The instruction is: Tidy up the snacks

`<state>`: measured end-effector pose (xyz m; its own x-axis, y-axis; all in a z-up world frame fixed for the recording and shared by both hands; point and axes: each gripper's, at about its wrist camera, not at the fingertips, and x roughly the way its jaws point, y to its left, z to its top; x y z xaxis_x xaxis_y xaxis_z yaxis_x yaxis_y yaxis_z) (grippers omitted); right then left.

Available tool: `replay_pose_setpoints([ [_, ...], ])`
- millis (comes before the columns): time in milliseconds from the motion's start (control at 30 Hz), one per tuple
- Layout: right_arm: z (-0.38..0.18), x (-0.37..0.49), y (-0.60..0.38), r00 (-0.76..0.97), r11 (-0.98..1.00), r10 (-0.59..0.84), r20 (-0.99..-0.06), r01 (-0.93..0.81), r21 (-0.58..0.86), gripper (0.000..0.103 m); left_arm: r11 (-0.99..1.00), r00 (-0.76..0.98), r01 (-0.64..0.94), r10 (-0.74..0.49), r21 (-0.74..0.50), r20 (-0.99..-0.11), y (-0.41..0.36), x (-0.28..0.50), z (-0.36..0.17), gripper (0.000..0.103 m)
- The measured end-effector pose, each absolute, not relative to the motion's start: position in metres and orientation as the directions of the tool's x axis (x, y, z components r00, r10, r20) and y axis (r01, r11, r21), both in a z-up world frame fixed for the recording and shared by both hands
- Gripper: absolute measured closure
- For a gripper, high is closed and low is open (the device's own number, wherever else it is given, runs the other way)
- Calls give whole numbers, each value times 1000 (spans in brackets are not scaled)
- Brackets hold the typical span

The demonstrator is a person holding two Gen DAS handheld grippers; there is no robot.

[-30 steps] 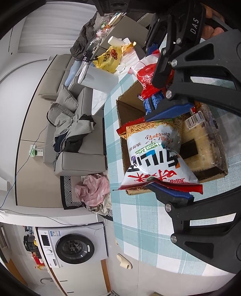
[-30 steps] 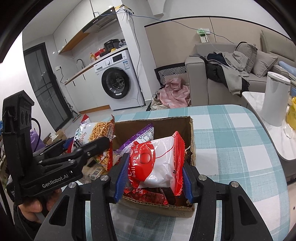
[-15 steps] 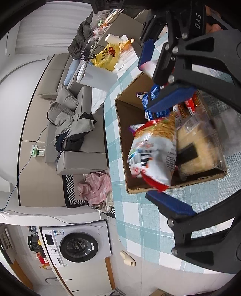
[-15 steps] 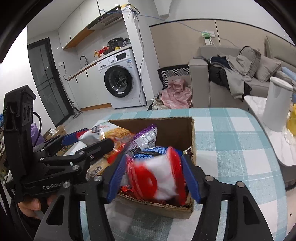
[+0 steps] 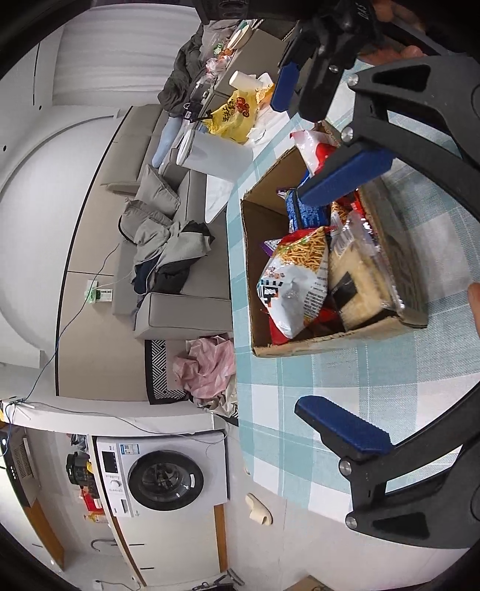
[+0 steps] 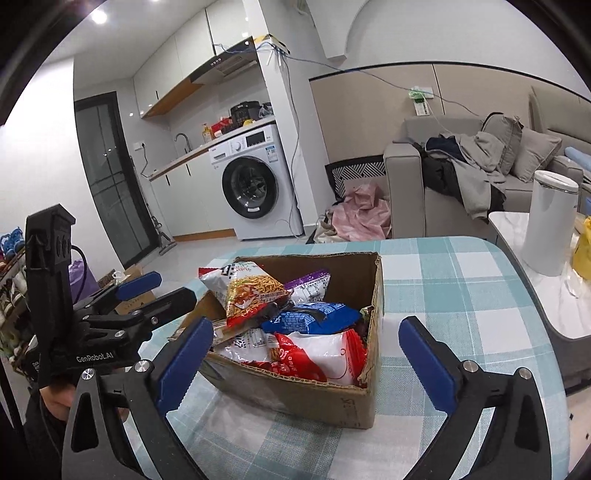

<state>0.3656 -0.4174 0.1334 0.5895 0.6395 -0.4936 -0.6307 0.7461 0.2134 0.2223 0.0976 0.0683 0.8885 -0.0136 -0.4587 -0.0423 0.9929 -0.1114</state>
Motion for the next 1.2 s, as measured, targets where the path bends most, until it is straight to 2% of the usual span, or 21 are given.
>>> replay_pose_setpoints([
  [300, 132, 340, -424, 584, 725, 660, -473, -659, 199, 1, 992, 915, -58, 10, -108, -403, 100, 172, 62, 1],
  [633, 122, 318, -425, 573, 701, 676, -463, -694, 166, 0, 994, 905, -61, 16, -92, -425, 95, 150, 39, 1],
  [900, 112, 302, -427, 584, 697, 678, -445, -704, 138, 0, 991, 918, -90, 46, -95, -394, 99, 137, 29, 1],
  [1200, 102, 300, -433, 601, 708, 676, -427, -691, 147, 0, 991, 914, -101, 58, -86, -402, 101, 131, 20, 1],
])
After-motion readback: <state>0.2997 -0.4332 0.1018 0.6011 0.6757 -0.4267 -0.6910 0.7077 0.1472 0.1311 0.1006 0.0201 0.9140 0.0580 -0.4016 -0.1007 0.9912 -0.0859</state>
